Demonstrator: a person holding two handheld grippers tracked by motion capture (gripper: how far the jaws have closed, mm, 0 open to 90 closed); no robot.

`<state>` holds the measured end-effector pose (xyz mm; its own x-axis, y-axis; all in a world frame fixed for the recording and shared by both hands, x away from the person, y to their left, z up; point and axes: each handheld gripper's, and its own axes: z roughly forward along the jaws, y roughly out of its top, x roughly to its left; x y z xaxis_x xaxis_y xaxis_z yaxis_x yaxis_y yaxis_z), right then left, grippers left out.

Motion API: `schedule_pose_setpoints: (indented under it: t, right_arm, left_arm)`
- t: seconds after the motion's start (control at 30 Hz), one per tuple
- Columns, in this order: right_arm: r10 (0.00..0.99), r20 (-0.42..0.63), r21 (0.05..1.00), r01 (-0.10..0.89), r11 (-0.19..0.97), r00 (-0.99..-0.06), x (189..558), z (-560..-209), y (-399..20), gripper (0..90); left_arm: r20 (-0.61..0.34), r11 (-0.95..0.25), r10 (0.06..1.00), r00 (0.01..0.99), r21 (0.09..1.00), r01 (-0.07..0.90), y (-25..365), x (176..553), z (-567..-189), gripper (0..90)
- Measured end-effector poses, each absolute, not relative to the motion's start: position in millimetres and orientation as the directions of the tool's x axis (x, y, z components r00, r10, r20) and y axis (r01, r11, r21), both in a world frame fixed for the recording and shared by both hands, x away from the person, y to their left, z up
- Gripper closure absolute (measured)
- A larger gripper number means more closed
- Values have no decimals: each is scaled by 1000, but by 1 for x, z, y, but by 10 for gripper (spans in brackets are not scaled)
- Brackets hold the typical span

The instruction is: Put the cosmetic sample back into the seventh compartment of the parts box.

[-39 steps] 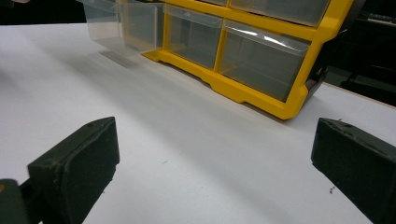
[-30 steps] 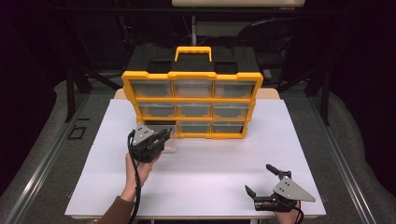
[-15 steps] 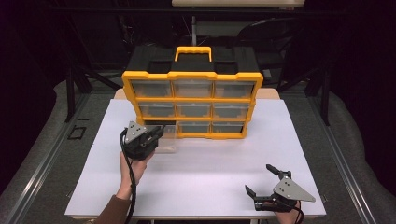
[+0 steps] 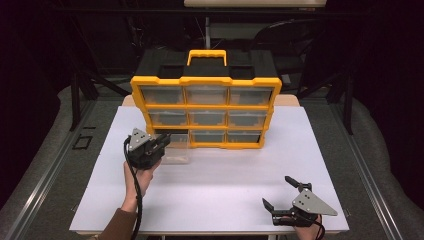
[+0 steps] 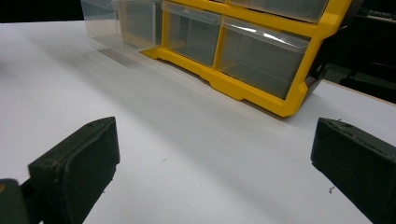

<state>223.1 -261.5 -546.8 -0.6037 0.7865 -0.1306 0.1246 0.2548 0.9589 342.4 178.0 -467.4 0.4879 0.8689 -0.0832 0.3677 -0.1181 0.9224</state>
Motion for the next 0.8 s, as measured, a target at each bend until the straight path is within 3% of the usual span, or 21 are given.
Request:
schedule_pose_setpoints:
  t: [0.8]
  right_arm:
    - [785, -133, 958, 124, 258, -605, 223, -547, -261, 5]
  left_arm:
    - [-101, -121, 871, 480, 904, 410, 183, 351, -476, 806]
